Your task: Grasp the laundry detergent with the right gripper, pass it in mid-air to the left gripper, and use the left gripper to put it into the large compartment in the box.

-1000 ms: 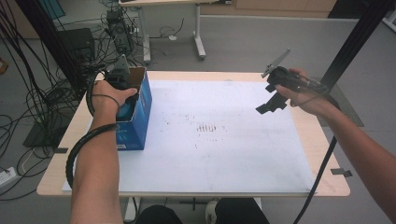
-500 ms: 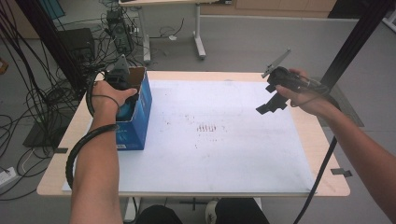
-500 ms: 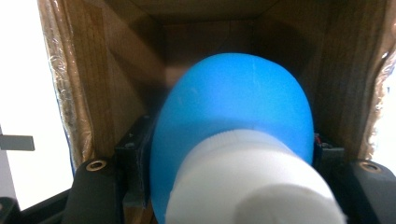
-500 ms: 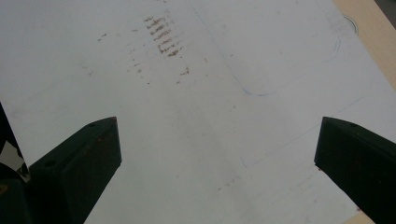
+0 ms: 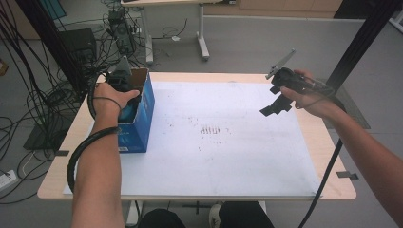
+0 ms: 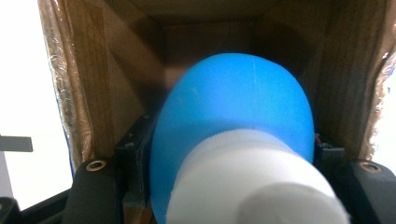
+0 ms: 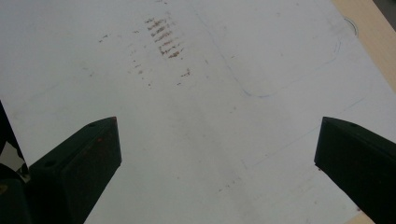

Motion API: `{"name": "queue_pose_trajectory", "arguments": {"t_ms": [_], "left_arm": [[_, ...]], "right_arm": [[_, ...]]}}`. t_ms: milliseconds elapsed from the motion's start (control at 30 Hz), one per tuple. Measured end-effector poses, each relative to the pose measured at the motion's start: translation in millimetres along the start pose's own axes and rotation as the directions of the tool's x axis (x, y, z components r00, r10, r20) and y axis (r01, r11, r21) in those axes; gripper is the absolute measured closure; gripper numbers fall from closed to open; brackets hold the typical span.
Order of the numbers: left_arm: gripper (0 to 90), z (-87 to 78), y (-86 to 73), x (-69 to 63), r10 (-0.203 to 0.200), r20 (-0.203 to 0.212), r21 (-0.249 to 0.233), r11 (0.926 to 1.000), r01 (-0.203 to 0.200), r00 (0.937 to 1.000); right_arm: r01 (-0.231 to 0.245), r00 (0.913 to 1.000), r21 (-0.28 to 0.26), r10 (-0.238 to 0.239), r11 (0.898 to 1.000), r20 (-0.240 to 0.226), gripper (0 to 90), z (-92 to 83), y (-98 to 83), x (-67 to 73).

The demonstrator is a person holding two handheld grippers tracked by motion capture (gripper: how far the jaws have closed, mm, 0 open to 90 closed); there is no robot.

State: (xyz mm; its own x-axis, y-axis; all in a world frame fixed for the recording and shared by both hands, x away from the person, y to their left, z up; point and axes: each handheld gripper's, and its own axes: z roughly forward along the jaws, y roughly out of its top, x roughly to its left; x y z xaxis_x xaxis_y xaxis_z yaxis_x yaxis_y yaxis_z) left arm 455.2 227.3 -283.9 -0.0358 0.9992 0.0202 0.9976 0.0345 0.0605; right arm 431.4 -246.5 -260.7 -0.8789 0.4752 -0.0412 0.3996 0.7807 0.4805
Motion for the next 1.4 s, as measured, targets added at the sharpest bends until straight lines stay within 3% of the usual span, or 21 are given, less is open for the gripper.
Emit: {"name": "queue_pose_trajectory", "arguments": {"t_ms": [1400], "left_arm": [[34.7, 1.2, -0.6, -0.2, -0.006, -0.001, -0.003, 1.0000, 0.006, 1.0000]], "right_arm": [[-0.006, 1.0000, 0.001, 0.006, 1.000, 0.000, 0.5, -1.8, -4.8, -0.7]]}}
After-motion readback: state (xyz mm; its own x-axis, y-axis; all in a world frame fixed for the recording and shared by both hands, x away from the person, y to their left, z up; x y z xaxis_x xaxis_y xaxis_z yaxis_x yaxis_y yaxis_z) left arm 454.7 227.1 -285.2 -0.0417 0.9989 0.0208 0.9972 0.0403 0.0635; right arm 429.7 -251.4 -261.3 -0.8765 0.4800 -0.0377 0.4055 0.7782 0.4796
